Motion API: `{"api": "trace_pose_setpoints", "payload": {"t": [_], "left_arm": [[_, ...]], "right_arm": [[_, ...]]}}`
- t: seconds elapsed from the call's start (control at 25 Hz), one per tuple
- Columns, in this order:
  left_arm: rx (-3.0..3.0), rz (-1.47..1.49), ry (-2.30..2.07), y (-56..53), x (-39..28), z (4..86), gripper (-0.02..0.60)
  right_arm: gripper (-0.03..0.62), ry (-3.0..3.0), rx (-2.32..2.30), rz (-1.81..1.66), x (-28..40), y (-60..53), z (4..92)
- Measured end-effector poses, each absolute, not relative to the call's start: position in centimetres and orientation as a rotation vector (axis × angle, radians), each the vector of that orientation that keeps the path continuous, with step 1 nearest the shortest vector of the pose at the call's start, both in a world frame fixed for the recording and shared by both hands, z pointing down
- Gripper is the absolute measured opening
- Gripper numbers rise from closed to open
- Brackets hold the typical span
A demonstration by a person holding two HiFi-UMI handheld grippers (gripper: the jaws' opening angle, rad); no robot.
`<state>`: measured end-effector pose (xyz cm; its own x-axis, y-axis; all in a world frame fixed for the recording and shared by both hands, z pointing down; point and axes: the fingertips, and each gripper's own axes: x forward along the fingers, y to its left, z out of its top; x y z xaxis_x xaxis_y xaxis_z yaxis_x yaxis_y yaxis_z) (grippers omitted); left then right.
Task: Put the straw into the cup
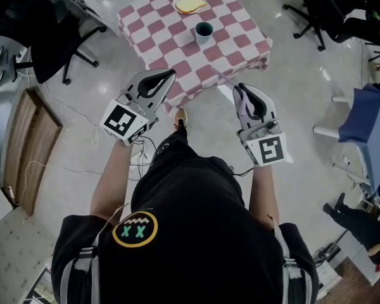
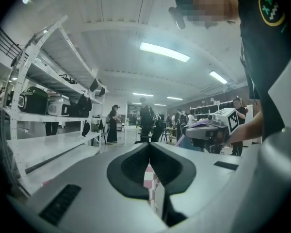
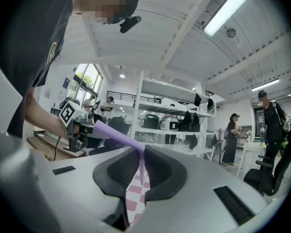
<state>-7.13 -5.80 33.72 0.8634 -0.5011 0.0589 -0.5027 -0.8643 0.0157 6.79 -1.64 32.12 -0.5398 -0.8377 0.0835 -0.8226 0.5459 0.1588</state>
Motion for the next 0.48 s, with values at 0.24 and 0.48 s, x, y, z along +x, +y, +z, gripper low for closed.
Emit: {"api": "trace_pose_setpoints", "payload": {"t": [0.24,0.48], "left_arm": [[2.992,0.066,-0.776,-10.3,-8.2,34.1,0.02],[2.995,0.063,-0.744,-13.3,-8.5,34.7,0.02]], "right_arm": [[0.057,-2.587,1.439,-0.149,5.7,-6.1,32.4],[0.057,-2.553,1.467,-0.153,5.1,-9.2,32.5]]}}
